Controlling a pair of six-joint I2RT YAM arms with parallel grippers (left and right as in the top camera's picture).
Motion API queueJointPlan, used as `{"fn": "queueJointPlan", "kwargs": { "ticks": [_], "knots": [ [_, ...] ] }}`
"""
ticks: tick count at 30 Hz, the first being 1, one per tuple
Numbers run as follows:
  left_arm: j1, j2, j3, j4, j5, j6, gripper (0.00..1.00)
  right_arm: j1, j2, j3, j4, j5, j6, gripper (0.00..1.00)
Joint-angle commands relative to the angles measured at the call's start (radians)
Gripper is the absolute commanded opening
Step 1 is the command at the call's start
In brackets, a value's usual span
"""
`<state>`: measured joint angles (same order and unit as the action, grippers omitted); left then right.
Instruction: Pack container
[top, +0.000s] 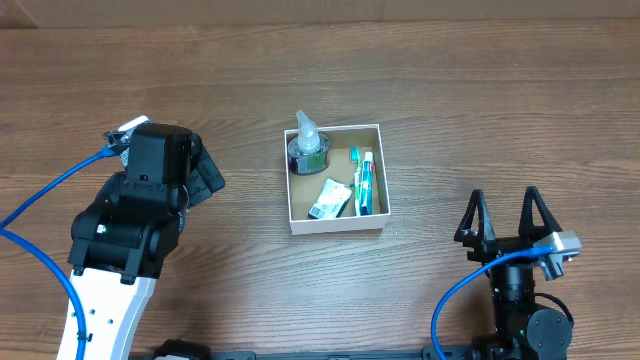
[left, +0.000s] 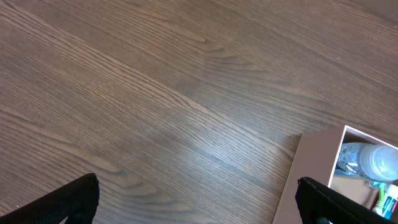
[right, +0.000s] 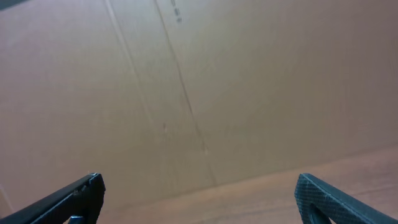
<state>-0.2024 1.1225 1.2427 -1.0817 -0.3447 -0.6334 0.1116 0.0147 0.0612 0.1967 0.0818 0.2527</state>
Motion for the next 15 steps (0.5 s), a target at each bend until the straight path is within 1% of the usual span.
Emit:
{"fn": "queueJointPlan", "kwargs": {
  "ticks": [1,5,10,15],
  "knots": [
    [0.004,0.003,0.017,0.001,-0.009,0.001,1.00,-0.007,-0.011,-0.026,0.036,-0.005,0.013,1.00],
    [0.004,0.003,0.017,0.001,-0.009,0.001,1.00,-0.007,-0.012,-0.055,0.077,-0.006,0.013,1.00],
    [0.004,0.003,0.017,0.001,-0.009,0.001,1.00,-0.007,-0.012,-0.053,0.085,-0.005,0.010,1.00],
    [0.004,0.003,0.017,0.001,-0.009,0.001,1.00,-0.008,-0.012,-0.053,0.008,0.014,0.003,1.00]
  ]
}}
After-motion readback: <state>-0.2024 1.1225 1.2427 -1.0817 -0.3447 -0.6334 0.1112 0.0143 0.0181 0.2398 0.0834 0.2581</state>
